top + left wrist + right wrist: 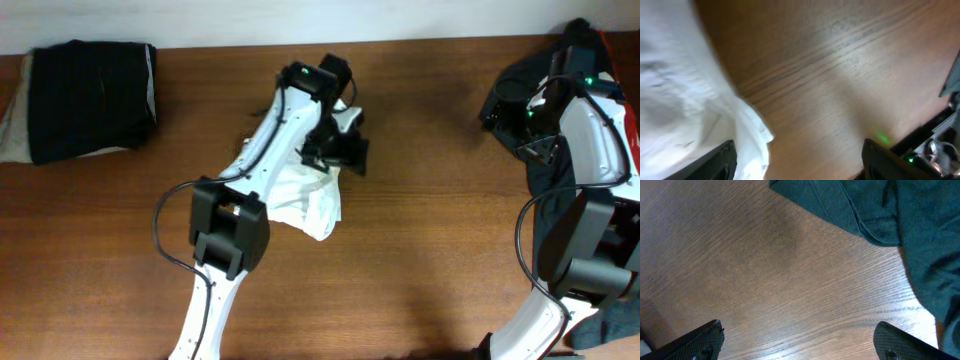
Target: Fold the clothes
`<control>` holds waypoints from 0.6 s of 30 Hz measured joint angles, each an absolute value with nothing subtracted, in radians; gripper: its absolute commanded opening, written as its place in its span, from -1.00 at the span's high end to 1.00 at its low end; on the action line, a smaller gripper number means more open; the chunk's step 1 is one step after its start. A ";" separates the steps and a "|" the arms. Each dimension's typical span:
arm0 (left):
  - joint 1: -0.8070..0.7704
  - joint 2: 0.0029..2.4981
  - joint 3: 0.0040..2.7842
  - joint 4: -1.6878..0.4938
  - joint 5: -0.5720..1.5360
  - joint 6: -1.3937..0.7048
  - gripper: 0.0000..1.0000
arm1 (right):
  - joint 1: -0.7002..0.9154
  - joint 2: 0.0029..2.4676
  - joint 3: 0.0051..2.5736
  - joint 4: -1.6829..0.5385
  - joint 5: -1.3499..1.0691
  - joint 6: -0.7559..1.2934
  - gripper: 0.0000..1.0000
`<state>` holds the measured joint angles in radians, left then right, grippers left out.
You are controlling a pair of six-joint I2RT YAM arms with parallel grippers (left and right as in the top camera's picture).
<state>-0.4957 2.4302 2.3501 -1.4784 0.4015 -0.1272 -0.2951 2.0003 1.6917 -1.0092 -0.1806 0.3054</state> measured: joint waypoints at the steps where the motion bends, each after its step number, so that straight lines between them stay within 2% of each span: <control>1: -0.484 2.420 2.374 -1.496 0.373 -0.127 -0.59 | -0.295 2.000 1.692 -1.010 -0.181 0.306 -0.97; 7: -0.316 2.297 2.435 -1.681 0.276 -0.119 -0.58 | -0.295 2.000 1.692 -1.010 -0.181 0.306 -0.97; 10: -0.345 2.295 2.293 -1.658 0.280 -0.107 -0.58 | -0.295 2.000 1.692 -1.010 -0.181 0.306 -0.97; 13: -0.402 2.300 2.123 -1.526 0.323 -0.096 -0.56 | -0.295 2.000 1.692 -1.008 -0.181 0.307 -0.97; 18: -0.451 2.300 2.014 -1.441 0.447 -0.071 -0.55 | -0.295 2.000 1.692 -1.010 -0.181 0.306 -0.98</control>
<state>-0.4507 2.3001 2.0136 -1.4410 0.4473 -0.0711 -0.2951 2.0003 1.6920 -1.0100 -0.1806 0.3058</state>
